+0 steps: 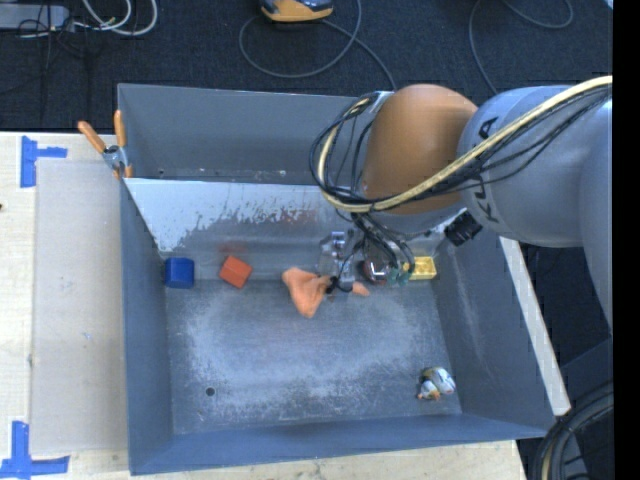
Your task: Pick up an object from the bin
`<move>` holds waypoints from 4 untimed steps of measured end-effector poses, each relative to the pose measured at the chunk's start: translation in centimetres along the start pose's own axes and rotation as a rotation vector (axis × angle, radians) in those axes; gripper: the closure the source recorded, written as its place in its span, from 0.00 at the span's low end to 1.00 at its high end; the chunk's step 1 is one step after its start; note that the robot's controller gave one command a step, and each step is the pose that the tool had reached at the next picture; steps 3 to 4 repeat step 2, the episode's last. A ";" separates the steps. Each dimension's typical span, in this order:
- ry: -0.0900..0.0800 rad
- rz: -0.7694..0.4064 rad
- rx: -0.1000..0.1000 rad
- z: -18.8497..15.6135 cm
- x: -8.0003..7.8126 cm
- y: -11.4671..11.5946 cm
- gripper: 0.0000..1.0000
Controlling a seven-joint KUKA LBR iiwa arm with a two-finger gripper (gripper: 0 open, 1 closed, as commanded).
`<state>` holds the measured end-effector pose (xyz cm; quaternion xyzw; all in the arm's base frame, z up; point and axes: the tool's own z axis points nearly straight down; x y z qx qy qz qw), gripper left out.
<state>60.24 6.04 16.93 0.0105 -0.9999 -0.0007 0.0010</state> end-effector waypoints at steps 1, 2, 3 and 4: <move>0.003 -0.011 0.001 -6.4 0.4 1.0 1.00; 0.000 -0.013 0.000 -7.8 0.4 1.2 1.00; 0.000 -0.013 0.000 -7.8 0.4 1.2 1.00; 0.000 -0.013 0.000 -7.8 0.4 1.2 1.00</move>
Offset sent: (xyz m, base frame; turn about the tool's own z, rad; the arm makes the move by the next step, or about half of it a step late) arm 0.0025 0.0130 0.1006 0.0192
